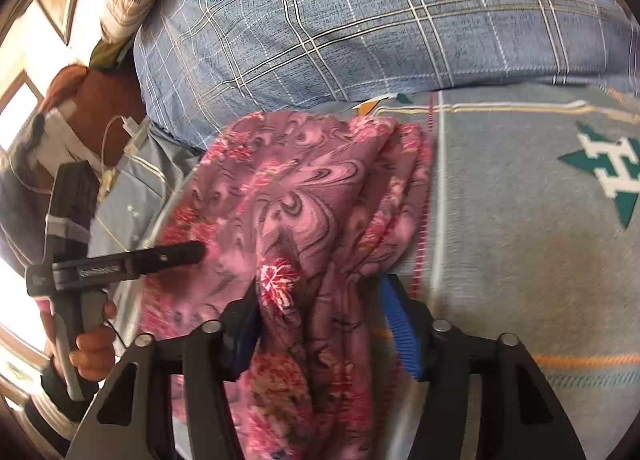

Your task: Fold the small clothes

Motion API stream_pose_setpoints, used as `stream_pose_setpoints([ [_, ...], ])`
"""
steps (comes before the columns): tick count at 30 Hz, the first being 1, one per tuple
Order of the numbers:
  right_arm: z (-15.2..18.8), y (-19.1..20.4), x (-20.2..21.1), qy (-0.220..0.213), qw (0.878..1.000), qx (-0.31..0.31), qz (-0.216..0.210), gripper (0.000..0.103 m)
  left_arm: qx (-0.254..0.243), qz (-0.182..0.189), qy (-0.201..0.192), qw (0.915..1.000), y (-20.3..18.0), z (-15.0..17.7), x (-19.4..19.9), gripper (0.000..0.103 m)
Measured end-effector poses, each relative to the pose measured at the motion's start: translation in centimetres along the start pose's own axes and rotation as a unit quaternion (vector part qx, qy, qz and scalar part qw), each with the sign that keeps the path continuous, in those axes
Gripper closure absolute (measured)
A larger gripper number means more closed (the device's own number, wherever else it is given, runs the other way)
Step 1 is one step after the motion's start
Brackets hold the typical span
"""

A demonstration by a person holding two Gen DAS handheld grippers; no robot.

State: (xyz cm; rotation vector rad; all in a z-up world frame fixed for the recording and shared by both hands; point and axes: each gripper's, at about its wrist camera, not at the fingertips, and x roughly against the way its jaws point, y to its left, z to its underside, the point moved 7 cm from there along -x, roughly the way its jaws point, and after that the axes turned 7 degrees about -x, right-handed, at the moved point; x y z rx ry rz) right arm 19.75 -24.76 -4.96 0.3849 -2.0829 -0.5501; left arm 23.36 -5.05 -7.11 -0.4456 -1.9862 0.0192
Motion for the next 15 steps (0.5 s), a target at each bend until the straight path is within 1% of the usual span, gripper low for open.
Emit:
stream_pose_setpoints([
  [2, -0.1, -0.6, 0.4, 0.001, 1.000, -0.017, -0.012, 0.043, 0.010, 0.012, -0.002, 0.9999, 0.5, 0.2, 0.6, 0.019],
  [3, -0.2, -0.8, 0.8, 0.000, 0.999, -0.029, -0.017, 0.041, 0.013, 0.012, -0.008, 0.9998, 0.5, 0.0, 1.2, 0.019],
  [4, -0.4, -0.7, 1.4, -0.006, 0.999, -0.031, -0.020, 0.042, 0.006, 0.006, -0.026, 0.9996, 0.4, -0.3, 2.2, 0.019],
  [6, -1.3, 0.5, 2.7, -0.038, 0.999, -0.008, -0.024, 0.044, -0.020, -0.024, -0.057, 0.9979, -0.2, -1.2, 3.6, 0.019],
  [8, -2.6, 1.5, 3.7, -0.069, 0.997, 0.007, -0.024, 0.045, -0.044, -0.078, -0.080, 0.9928, -0.5, -2.2, 4.0, 0.019],
  [10, -3.4, 2.0, 3.7, -0.088, 0.996, 0.012, -0.018, 0.053, -0.062, -0.122, -0.086, 0.9869, -0.4, -2.8, 3.2, 0.019],
  [11, -3.7, 2.0, 3.3, -0.089, 0.996, 0.016, -0.008, 0.063, -0.066, -0.135, -0.075, 0.9859, -0.2, -2.9, 2.1, 0.019],
  [12, -3.8, 1.7, 2.3, -0.083, 0.996, 0.021, 0.013, 0.074, -0.064, -0.136, -0.060, 0.9868, 0.0, -2.9, 0.9, 0.019],
  [13, -3.8, 1.3, 1.3, -0.074, 0.997, 0.023, 0.031, 0.078, -0.054, -0.128, -0.046, 0.9893, 0.4, -2.8, -0.2, 0.018],
  [15, -3.3, -0.3, -1.0, -0.044, 0.995, 0.024, 0.080, 0.080, -0.024, -0.099, -0.043, 0.9938, 1.3, -2.9, -1.1, 0.016],
])
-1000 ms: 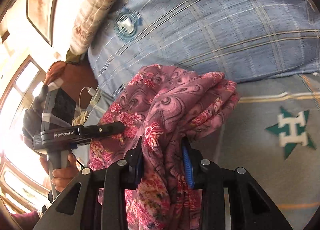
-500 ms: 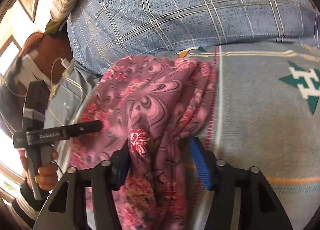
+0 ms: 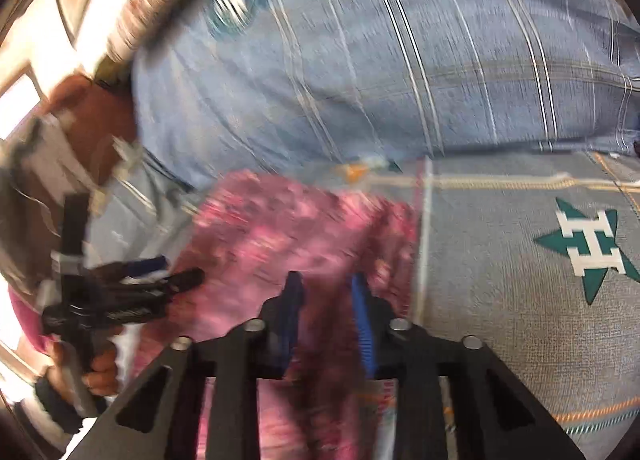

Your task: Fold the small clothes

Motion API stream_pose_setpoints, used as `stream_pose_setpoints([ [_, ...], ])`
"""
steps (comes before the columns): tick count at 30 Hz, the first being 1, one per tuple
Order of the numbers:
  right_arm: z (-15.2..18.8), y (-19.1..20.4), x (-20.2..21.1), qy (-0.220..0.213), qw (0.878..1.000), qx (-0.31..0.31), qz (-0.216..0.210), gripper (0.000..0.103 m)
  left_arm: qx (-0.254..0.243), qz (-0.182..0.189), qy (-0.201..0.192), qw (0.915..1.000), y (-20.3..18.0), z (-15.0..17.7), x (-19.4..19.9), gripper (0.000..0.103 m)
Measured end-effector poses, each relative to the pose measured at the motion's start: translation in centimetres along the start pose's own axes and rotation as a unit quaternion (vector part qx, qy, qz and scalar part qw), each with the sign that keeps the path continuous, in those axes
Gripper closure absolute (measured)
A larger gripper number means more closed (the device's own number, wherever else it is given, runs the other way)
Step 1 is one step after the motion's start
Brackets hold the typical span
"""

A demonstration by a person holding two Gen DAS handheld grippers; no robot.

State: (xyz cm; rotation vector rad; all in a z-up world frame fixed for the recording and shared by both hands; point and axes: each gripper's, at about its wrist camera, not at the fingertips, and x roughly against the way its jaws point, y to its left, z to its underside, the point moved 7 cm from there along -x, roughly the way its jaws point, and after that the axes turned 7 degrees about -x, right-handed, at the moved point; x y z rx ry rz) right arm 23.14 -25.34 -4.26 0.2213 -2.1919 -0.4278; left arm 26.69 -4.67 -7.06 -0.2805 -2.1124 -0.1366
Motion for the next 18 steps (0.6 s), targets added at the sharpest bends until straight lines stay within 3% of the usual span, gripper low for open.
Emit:
stream_pose_setpoints([
  [5, 0.0, -1.7, -0.4, 0.006, 0.999, -0.032, 0.003, 0.068, 0.067, 0.070, 0.035, 0.9947, 1.7, 0.4, -0.3, 0.014],
  [7, 0.2, -2.0, 0.8, 0.004, 0.999, -0.034, 0.013, 0.064, 0.072, 0.073, 0.033, 0.9942, 2.0, 1.3, 1.2, 0.014],
  [8, 0.5, -2.1, 1.6, 0.004, 0.999, -0.034, 0.019, 0.064, 0.070, 0.071, 0.030, 0.9946, 2.1, 1.7, 1.7, 0.014],
  [10, 1.6, -2.7, 2.7, 0.020, 0.999, -0.040, 0.031, 0.049, 0.051, 0.059, 0.027, 0.9966, 2.0, 3.2, 3.3, 0.014],
  [11, 2.4, -3.1, 3.2, 0.028, 0.998, -0.043, 0.044, 0.035, 0.038, 0.047, 0.024, 0.9979, 1.9, 4.2, 4.3, 0.014],
  [12, 3.3, -3.5, 3.9, 0.031, 0.997, -0.043, 0.060, 0.027, 0.030, 0.035, 0.018, 0.9988, 1.9, 5.0, 5.0, 0.013],
  [16, 7.0, -4.7, 6.4, 0.033, 0.995, -0.026, 0.094, 0.027, 0.000, -0.011, -0.020, 0.9997, 1.6, 7.6, 8.0, 0.003],
  [18, 8.3, -5.4, 7.7, 0.021, 0.994, -0.035, 0.100, 0.022, -0.019, -0.025, -0.015, 0.9994, 1.4, 8.9, 8.4, 0.001],
])
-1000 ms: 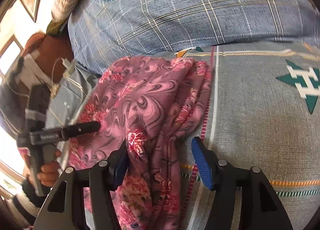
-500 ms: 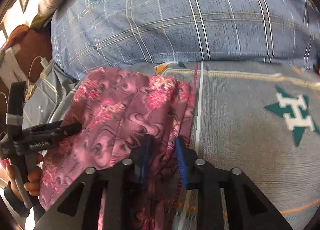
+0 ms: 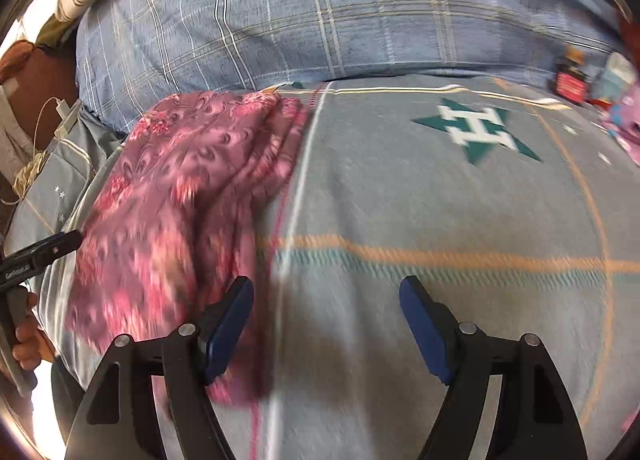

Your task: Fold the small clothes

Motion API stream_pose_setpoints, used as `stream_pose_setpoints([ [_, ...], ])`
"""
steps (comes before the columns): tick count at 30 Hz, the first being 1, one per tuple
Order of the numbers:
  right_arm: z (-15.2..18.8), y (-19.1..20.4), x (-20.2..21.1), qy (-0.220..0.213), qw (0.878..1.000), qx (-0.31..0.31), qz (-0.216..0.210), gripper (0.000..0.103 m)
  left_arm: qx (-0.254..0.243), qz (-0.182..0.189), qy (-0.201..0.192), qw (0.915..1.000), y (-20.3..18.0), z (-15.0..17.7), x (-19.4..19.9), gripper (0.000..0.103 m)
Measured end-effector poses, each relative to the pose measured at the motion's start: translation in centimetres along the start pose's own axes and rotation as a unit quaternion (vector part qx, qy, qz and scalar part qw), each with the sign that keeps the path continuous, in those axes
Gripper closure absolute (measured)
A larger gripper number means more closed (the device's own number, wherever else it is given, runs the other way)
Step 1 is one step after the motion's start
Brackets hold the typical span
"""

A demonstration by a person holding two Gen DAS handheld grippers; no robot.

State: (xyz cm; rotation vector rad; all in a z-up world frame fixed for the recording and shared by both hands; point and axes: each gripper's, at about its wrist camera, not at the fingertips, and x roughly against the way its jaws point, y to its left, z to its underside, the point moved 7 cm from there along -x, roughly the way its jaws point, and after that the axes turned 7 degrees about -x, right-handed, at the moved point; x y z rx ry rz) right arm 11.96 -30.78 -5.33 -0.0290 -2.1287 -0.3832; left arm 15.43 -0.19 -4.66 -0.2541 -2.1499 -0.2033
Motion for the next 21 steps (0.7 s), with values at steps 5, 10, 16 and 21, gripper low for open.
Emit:
stream_pose_setpoints([
  [5, 1.2, -0.7, 0.5, -0.018, 1.000, -0.012, 0.006, 0.011, 0.018, 0.044, 0.058, 0.9972, -0.7, 3.6, -1.4, 0.000],
  [10, 1.7, 0.1, 0.0, -0.017, 0.999, -0.006, 0.045, 0.000, 0.064, 0.075, 0.052, 0.9937, -0.2, 4.5, -1.2, 0.001],
  [16, 2.1, 0.4, 0.2, 0.000, 0.996, 0.007, 0.085, 0.000, 0.001, -0.023, -0.011, 0.9997, 0.2, 4.5, 2.4, 0.001],
  [21, 3.2, 2.3, 3.6, -0.032, 0.993, 0.035, 0.111, 0.000, -0.052, -0.069, -0.045, 0.9952, -0.3, 4.9, 4.6, 0.001],
])
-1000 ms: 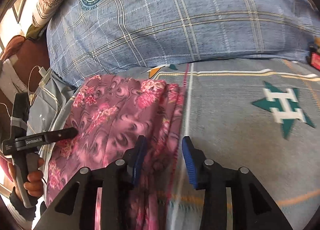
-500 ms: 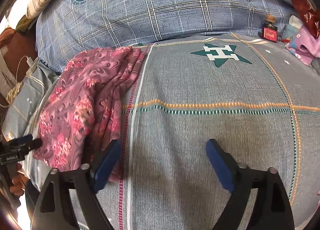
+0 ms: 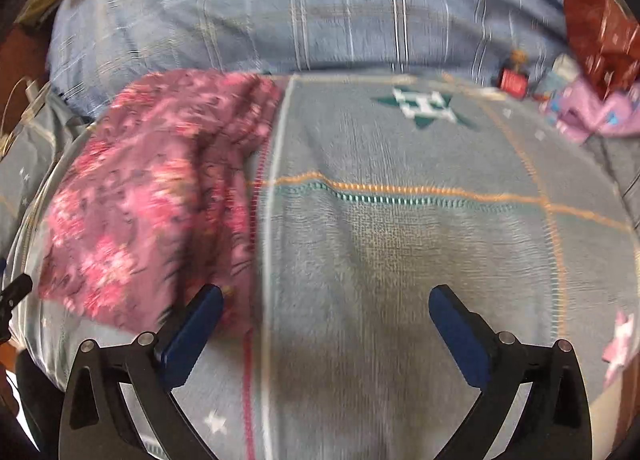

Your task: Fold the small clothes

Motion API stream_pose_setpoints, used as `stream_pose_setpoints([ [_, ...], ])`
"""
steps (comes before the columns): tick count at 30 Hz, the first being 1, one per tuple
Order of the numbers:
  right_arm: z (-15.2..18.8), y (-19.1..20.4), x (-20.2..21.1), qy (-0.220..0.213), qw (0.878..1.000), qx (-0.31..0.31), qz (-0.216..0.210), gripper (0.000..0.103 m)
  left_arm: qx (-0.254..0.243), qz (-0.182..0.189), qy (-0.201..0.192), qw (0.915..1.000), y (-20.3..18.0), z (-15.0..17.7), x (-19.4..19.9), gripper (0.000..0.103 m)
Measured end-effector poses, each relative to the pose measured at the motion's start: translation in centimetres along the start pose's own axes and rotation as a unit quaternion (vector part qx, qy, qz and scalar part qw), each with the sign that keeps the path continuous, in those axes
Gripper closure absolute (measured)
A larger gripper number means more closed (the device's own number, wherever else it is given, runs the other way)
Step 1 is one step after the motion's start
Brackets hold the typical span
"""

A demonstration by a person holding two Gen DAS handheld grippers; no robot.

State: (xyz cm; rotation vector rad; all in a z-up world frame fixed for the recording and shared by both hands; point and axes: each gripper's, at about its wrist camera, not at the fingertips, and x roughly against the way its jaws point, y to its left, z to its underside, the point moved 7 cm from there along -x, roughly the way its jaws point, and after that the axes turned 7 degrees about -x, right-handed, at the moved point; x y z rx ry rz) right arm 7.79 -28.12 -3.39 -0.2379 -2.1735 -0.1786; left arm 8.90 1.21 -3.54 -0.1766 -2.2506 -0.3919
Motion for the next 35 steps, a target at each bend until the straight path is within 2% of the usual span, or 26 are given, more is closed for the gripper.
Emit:
stream_pose_setpoints([
  [5, 1.4, 2.1, 5.1, -0.051, 0.998, 0.046, 0.001, 0.000, -0.026, 0.017, -0.005, 0.9995, -2.0, 0.7, 1.2, 0.001],
  [10, 2.3, 3.5, 8.3, -0.090, 0.991, 0.093, 0.025, 0.000, -0.031, 0.042, -0.001, 0.9986, -4.0, 1.5, 1.9, 0.001],
  [21, 3.5, 3.5, 9.0, -0.081, 0.993, 0.083, 0.023, 0.000, -0.048, 0.066, -0.006, 0.9966, -5.4, 2.9, 3.4, 0.001],
  [28, 3.7, 3.3, 9.4, -0.082, 0.993, 0.077, 0.024, 0.000, -0.053, 0.084, -0.019, 0.9949, -6.2, 2.5, 4.2, 0.001],
  [31, 3.7, 3.3, 9.2, -0.078, 0.994, 0.075, 0.022, 0.000, -0.059, 0.079, -0.035, 0.9945, -6.6, 2.0, 5.1, 0.001],
  [35, 3.7, 3.2, 9.1, -0.075, 0.994, 0.074, 0.023, 0.000, -0.066, 0.079, -0.037, 0.9940, -6.8, 1.5, 5.4, 0.001],
])
